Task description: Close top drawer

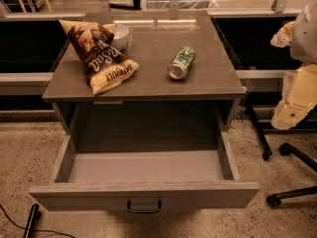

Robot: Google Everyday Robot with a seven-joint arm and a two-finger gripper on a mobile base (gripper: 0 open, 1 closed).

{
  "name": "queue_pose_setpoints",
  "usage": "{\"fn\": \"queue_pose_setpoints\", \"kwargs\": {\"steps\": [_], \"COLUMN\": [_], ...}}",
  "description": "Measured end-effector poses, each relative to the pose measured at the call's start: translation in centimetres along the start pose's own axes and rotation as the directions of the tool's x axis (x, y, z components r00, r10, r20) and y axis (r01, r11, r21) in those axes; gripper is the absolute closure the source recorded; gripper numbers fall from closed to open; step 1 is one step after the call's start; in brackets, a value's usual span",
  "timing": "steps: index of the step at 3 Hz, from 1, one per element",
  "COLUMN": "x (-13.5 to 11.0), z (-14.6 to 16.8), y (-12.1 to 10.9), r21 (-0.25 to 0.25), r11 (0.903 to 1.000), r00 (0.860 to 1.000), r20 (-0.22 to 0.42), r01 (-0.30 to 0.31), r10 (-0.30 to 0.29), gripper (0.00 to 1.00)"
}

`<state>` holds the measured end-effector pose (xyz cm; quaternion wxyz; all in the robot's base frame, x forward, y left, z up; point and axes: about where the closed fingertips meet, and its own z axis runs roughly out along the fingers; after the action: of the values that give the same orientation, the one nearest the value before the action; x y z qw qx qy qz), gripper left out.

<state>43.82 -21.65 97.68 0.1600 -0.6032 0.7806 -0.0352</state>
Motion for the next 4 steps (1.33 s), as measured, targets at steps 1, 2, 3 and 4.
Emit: {"fn": "queue_pose_setpoints", "kwargs": {"steps": [1,2,3,4], "x": [0.0,-0.5,-1.9,-2.7], "z": [0.0,2.9,6.8,13.0], "y": [0.0,1.1,3.9,8.7], "r21": [0.0,-0.055,-0.103,-0.15], "r11": [1.0,0.997,0.9835,0.9511], "r00": [1.0,0.997,0.975,0.932], "r20": [0.0,0.06,0.179,0.29], "r01": [0.0,0.055,0.149,0.27], "r10": [0.0,-0.051,-0.128,-0.219], "gripper": [0.0,0.0,0.0,0.19]}}
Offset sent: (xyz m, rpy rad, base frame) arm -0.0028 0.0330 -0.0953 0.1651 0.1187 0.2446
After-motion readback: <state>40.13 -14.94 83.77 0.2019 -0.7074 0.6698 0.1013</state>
